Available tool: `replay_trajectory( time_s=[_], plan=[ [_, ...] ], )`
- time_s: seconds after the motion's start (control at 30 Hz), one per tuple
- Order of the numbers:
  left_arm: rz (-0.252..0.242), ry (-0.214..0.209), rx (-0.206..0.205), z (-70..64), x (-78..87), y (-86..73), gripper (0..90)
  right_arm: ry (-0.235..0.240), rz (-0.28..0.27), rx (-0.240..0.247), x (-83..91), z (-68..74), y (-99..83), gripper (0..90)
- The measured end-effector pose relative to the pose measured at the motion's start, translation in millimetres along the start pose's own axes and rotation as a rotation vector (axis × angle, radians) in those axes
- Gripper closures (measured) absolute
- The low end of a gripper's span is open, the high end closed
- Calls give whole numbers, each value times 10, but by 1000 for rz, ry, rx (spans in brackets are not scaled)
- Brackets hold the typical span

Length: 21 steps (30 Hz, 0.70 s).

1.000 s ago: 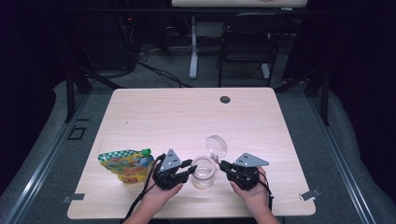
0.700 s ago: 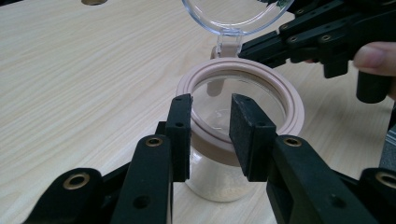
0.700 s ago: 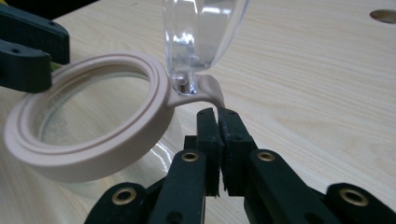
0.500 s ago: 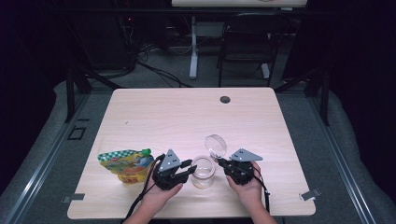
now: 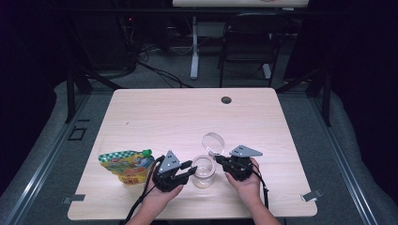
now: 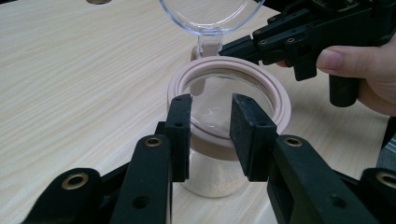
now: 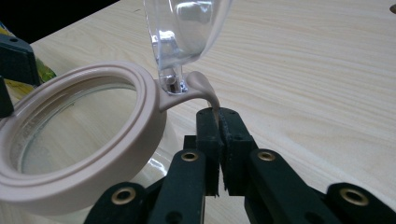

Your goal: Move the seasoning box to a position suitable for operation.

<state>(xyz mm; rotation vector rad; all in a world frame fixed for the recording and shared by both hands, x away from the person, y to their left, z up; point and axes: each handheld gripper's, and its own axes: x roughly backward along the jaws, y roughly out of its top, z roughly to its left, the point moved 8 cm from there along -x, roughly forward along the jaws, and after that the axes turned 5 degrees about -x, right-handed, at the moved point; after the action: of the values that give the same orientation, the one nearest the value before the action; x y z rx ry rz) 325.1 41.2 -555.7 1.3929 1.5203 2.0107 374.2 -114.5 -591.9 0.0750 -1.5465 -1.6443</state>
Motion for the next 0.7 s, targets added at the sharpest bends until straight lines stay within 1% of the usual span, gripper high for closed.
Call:
replay_trajectory(
  time_s=[0.07, 0.1, 0.2, 0.3, 0.37, 0.4, 0.43, 0.53, 0.57, 0.7],
  plan=[
    [6, 0, -7, -1, 22, 2, 682, -2, -4, 4, 6, -1, 7, 867],
    [2, 1, -7, -2, 34, 5, 681, 1, -8, 0, 10, 4, 10, 865],
    [-4, 3, -5, 7, 90, 10, 680, -6, -10, 8, 53, 10, 15, 863],
    [-7, 4, -9, 16, 153, 0, 680, -14, -15, 32, 101, 35, 14, 855],
    [-5, 3, -11, 16, 200, -24, 678, -22, -22, 48, 142, 58, 16, 846],
    [-3, 5, -16, 22, 225, -39, 678, -18, -29, 47, 159, 76, 18, 840],
    [-5, 3, -12, 24, 248, -52, 678, -18, -24, 53, 185, 86, 12, 835],
    [-6, 6, -17, 44, 320, -93, 669, -6, -26, 64, 254, 136, -9, 808],
    [-8, 6, -13, 50, 344, -111, 668, 0, -27, 61, 266, 149, -15, 806],
    [-6, 7, -6, 98, 426, -187, 669, -3, -25, 62, 311, 170, -53, 793]
  ],
)
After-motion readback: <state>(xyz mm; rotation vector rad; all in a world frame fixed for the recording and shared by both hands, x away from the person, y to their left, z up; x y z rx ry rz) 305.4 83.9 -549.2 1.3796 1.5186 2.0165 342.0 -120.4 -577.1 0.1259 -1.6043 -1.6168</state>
